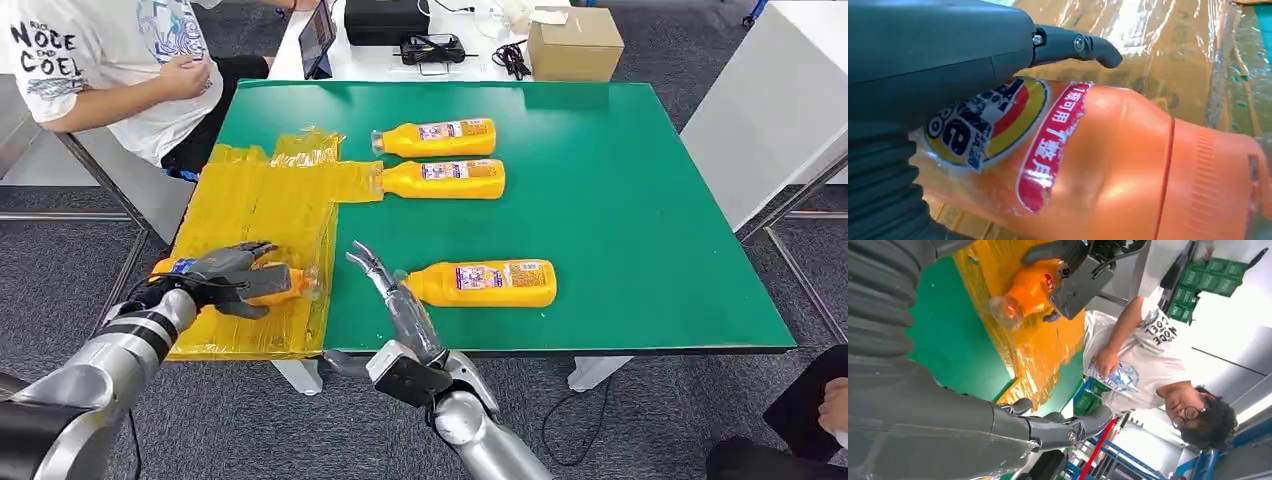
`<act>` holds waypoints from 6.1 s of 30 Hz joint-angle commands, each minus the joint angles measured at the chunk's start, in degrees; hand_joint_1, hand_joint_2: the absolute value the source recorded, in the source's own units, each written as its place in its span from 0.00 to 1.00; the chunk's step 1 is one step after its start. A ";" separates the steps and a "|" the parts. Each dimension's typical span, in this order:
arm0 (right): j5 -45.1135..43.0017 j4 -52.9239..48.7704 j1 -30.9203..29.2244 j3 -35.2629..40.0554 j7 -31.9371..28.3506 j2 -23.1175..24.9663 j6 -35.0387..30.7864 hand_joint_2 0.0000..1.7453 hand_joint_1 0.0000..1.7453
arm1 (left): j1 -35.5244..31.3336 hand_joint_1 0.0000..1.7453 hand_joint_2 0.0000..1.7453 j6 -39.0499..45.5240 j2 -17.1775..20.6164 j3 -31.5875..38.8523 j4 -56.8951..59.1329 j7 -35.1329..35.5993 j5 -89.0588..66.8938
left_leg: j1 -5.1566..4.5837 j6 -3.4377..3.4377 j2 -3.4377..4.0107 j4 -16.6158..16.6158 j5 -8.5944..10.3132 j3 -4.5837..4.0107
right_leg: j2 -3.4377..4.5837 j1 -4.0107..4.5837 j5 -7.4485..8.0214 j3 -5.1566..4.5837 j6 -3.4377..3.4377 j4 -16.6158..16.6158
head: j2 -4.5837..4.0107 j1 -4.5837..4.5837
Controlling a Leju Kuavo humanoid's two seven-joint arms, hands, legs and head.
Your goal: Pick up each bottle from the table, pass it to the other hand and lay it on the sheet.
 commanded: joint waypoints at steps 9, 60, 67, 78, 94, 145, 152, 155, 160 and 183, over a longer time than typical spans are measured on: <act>-0.37 4.66 -3.00 1.18 -0.06 -0.40 0.17 1.00 0.00 | 0.24 0.00 0.00 -5.02 0.27 0.92 2.59 -1.05 1.98 | 0.04 -0.08 0.17 -0.05 -0.05 0.31 | 0.16 0.05 -0.01 0.25 -0.11 -0.06 | 0.00 0.00; 22.51 2.90 -8.32 -17.89 17.63 -18.66 -7.00 1.00 0.00 | 26.73 0.00 0.00 24.61 -18.62 22.77 -34.93 -7.33 56.16 | -0.05 -0.19 0.22 -0.08 -0.22 0.42 | 0.26 0.01 -0.06 0.33 -0.10 -0.23 | 0.00 0.00; 24.60 13.16 -17.78 -14.22 18.61 -18.84 -0.15 1.00 0.00 | 26.44 0.00 1.00 25.19 -18.68 19.69 -35.12 -7.26 54.00 | -0.08 -0.16 0.40 0.01 -0.15 0.11 | 0.44 -0.02 0.06 -0.02 -0.05 -0.11 | 0.00 -0.02; 18.45 31.35 -29.48 -9.31 15.06 -14.52 9.18 1.00 0.00 | 24.06 0.00 1.00 26.21 -19.56 15.22 -30.36 -8.64 50.21 | -0.06 -0.12 0.34 0.03 -0.11 0.03 | 0.37 0.00 0.06 -0.09 0.00 -0.06 | 0.00 0.02; 7.28 39.76 -36.28 -2.46 6.04 -11.95 28.18 1.00 0.00 | 19.32 0.00 1.00 28.81 -19.43 12.91 -23.20 -10.36 47.04 | -0.06 -0.13 0.23 0.07 -0.13 0.00 | 0.27 0.00 0.01 -0.08 -0.01 0.00 | 0.00 0.02; -7.92 31.72 -36.21 30.70 16.76 -26.50 27.32 1.00 0.00 | 18.89 0.00 1.00 27.13 -20.80 10.19 -20.98 -9.13 48.76 | -0.14 -0.08 0.08 0.06 -0.07 -0.10 | 0.12 -0.08 0.08 -0.13 0.06 -0.07 | 0.00 0.00; -3.53 34.52 -36.49 30.58 18.49 -25.30 25.00 1.00 0.00 | 19.33 0.00 1.00 26.61 -20.64 10.62 -20.37 -8.74 48.81 | -0.17 -0.06 0.04 0.05 -0.05 -0.14 | 0.08 -0.11 0.09 -0.17 0.08 -0.07 | 0.00 -0.02; -3.24 34.54 -36.97 30.48 18.73 -25.58 24.99 1.00 0.00 | 19.47 0.00 1.00 26.58 -20.56 10.63 -20.37 -8.75 48.77 | -0.18 -0.07 0.04 0.05 -0.05 -0.12 | 0.08 -0.12 0.08 -0.15 0.08 -0.07 | 0.00 -0.02; -3.23 34.55 -37.06 30.46 18.73 -25.69 25.07 1.00 0.00 | 19.47 0.00 1.00 26.57 -20.56 10.63 -20.38 -8.76 48.77 | -0.17 -0.08 0.07 0.07 -0.08 -0.09 | 0.10 -0.12 0.06 -0.12 0.05 -0.03 | 0.00 -0.02; -0.53 30.47 -38.51 31.87 21.83 -28.02 28.08 1.00 1.00 | 20.05 0.00 1.00 26.76 -20.71 11.22 -21.22 -8.23 48.76 | -0.17 -0.10 0.09 0.10 -0.11 -0.08 | 0.13 -0.11 0.04 -0.12 0.03 -0.01 | 0.00 -0.02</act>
